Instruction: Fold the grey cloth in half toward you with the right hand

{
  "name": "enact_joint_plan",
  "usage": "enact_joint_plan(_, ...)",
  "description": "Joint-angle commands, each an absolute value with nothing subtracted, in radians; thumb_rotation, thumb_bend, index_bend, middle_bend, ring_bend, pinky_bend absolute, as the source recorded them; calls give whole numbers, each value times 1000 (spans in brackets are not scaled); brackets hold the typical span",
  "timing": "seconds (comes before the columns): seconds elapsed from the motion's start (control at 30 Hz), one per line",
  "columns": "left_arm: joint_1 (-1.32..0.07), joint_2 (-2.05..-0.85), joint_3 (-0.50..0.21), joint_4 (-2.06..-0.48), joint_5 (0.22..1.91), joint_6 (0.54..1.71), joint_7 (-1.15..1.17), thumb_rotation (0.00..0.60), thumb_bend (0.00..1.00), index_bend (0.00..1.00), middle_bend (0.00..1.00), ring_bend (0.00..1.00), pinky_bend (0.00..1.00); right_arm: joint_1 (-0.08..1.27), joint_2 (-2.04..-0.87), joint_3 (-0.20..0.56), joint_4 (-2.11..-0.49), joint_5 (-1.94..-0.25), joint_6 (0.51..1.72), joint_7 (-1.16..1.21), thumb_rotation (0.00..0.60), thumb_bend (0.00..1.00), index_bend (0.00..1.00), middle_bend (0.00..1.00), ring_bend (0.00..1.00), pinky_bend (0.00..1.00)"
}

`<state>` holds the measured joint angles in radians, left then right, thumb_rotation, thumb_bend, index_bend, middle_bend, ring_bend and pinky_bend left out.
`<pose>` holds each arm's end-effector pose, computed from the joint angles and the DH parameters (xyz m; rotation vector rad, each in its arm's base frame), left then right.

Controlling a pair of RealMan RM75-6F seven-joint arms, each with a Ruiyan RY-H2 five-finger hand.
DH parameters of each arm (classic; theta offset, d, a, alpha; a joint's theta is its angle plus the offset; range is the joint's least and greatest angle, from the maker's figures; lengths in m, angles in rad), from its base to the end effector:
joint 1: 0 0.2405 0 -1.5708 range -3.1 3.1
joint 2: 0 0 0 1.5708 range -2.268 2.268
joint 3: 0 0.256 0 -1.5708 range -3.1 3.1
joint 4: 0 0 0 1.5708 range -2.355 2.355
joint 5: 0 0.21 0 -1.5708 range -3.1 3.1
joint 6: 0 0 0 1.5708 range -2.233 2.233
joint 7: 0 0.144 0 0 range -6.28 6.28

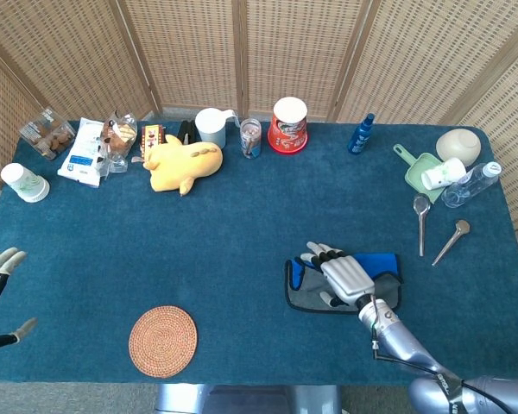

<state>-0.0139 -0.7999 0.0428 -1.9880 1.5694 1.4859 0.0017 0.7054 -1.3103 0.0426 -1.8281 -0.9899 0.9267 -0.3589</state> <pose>-0.2630 0.1383 0.2062 -1.4206 -1.0354 -0.8669 -0.1656 -0.2843 0.0144 1.9592 -1.1830 0.7638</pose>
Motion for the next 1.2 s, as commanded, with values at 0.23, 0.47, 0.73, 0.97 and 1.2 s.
enact_joint_plan(0.23, -11, -798, 43, -1988, 1572, 1493, -4, 600, 278, 0, 0, 0, 0, 762, -1249, 33, -1868, -879, 821, -382, 555, 344, 394, 0, 0, 174)
enact_joint_plan(0.47, -11, -797, 43, -1985, 1574, 1493, -8, 600, 278, 0, 0, 0, 0, 760, -1215, 13, -1946, -920, 828, -386, 550, 354, 505, 0, 0, 170)
enact_joint_plan(0.73, -9, -797, 45, -1987, 1577, 1494, -5, 600, 277, 0, 0, 0, 0, 759, -1188, -13, -1988, -943, 818, -378, 552, 355, 321, 0, 0, 170)
enact_joint_plan(0.97, -10, -797, 45, -1987, 1576, 1493, -4, 600, 278, 0, 0, 0, 0, 765, -1142, 4, -2007, -948, 821, -347, 553, 353, 244, 0, 0, 171)
enact_joint_plan(1.2, -9, -798, 44, -1988, 1577, 1496, -5, 600, 277, 0, 0, 0, 0, 779, -1121, -17, -1977, -937, 820, -389, 511, 348, 303, 0, 0, 170)
